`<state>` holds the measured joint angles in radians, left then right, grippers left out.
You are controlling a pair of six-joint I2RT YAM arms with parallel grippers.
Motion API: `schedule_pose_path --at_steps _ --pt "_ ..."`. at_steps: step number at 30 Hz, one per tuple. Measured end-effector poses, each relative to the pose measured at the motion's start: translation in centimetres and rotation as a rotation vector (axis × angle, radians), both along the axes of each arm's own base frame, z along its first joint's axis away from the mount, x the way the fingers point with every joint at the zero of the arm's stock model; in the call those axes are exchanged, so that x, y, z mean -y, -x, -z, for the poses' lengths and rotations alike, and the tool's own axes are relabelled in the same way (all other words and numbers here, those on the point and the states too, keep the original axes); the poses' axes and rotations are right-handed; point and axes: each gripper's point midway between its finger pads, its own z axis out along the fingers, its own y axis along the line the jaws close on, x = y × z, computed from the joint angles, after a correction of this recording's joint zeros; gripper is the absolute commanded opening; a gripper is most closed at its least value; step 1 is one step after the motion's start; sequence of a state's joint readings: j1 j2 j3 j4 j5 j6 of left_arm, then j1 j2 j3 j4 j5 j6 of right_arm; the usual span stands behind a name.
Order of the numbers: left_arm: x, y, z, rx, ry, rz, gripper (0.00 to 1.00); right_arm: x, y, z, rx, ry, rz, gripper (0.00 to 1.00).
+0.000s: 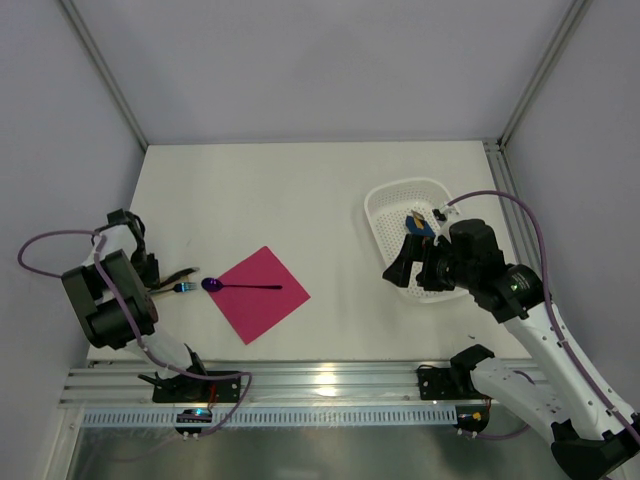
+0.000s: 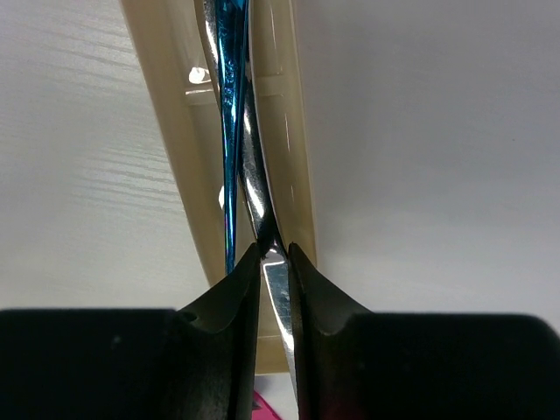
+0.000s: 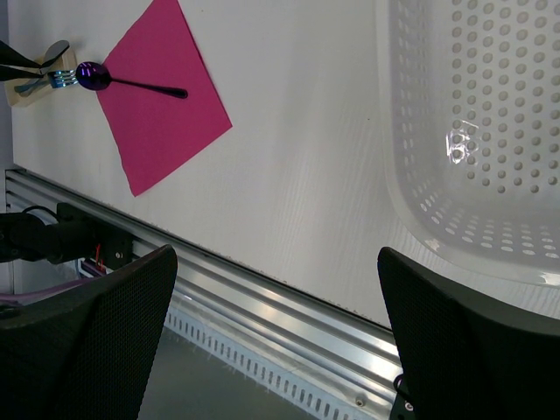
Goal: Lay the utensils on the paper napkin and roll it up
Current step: Pick up the utensils from the container.
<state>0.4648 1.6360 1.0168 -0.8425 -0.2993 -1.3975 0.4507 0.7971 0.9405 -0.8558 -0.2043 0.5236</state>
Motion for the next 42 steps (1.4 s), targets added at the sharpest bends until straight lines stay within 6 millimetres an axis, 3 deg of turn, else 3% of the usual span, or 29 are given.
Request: schedule_pose_path --at_steps 18,21,25,35,42 --pt "0.1 -0.2 1.5 -0.031 0.028 0.000 0.22 0.0 0.0 0.0 0.000 -0.002 0.001 0.99" --pt "0.1 -0.2 1.6 -0.029 0.028 0.000 0.16 0.0 0.0 -0.1 0.000 -0.002 0.001 1.00" --pt "0.1 -0.3 1.5 -0.026 0.027 -0.001 0.00 0.0 0.0 -0.2 0.003 -0.003 0.001 0.99" --pt "0.2 -0.1 1.2 -0.025 0.027 0.000 0.00 0.0 0.0 -0.2 0.003 -0.003 0.001 1.00" --pt "0.3 0.0 -1.0 0.021 0.003 -0.004 0.00 0.0 0.0 -0.2 0.004 -0.003 0.000 0.99"
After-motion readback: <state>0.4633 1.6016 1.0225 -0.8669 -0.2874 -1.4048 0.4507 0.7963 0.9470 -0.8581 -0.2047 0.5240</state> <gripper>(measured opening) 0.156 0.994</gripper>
